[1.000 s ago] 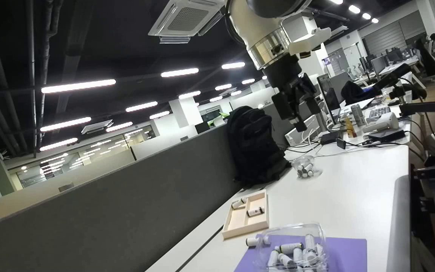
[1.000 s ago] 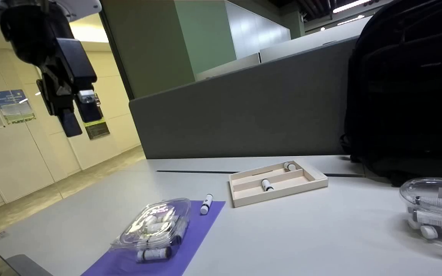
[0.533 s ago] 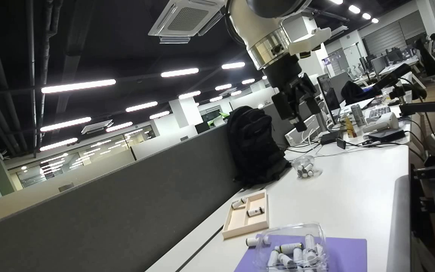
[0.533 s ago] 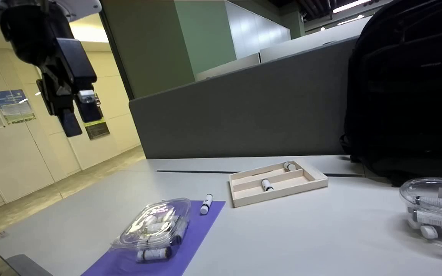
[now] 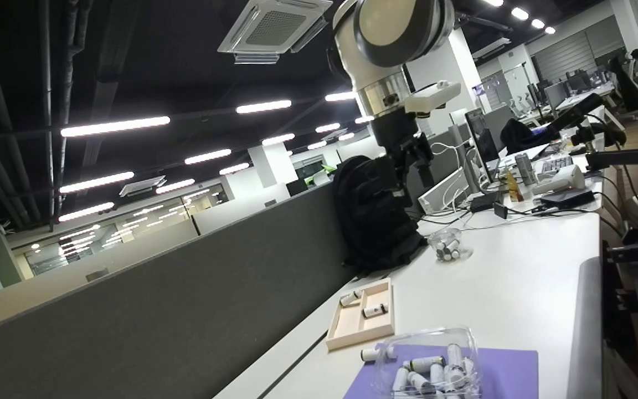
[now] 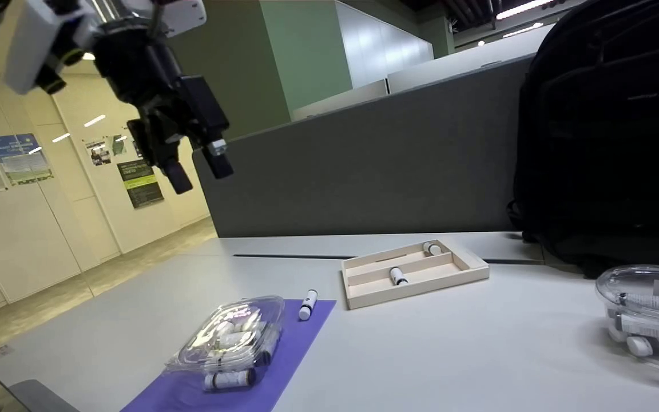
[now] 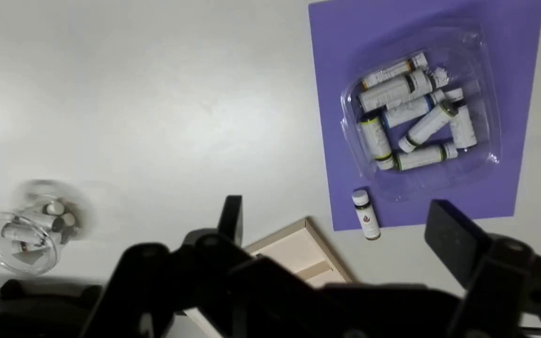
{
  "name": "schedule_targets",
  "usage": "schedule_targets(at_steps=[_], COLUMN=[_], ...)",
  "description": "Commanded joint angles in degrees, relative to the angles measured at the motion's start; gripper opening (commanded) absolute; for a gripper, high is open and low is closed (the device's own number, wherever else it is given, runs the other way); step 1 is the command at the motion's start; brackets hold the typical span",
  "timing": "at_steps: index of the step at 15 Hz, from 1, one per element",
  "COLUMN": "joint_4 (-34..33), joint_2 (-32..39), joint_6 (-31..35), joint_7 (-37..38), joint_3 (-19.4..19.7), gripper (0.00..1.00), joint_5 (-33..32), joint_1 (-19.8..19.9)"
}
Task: Take the bottle from the table and put it in the bottom compartment of the box
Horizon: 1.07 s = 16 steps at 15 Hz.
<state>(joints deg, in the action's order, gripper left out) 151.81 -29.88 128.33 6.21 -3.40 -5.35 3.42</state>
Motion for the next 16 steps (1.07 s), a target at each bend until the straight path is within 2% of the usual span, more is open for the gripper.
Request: schedule_targets(at_steps=[1,4,6,7,10,13,15,16], joint_4=[-8.84,-15.52,-19.91,-21.74,-24.41,-25.44,-27.04,-24.06], joint_2=[12.54,20.05,24.8,27.28,33.0,37.73,40.89,37.95], joint_6=[2.65,0.92,-1.61,-2.67,-0.51,5.06,5.92,6.09], joint_7=[-10.74,-22.89,-30.35,-31.45,-27.56,-20.5,-16.23,-20.84], joint_3=[4.67,6.93,7.09,6.49,4.49,3.71,3.74,3.06], gripper=[1.0,1.0,1.0,1.0,1.0,1.0,1.0,1.0], joint_5=[3.98,10.56,14.11,14.13,10.33,4.23,-0.79,2.52], joint_1=[-3.39,-6.21,-6.95,-6.65,-5.76,-5.89,-6.29,-5.23])
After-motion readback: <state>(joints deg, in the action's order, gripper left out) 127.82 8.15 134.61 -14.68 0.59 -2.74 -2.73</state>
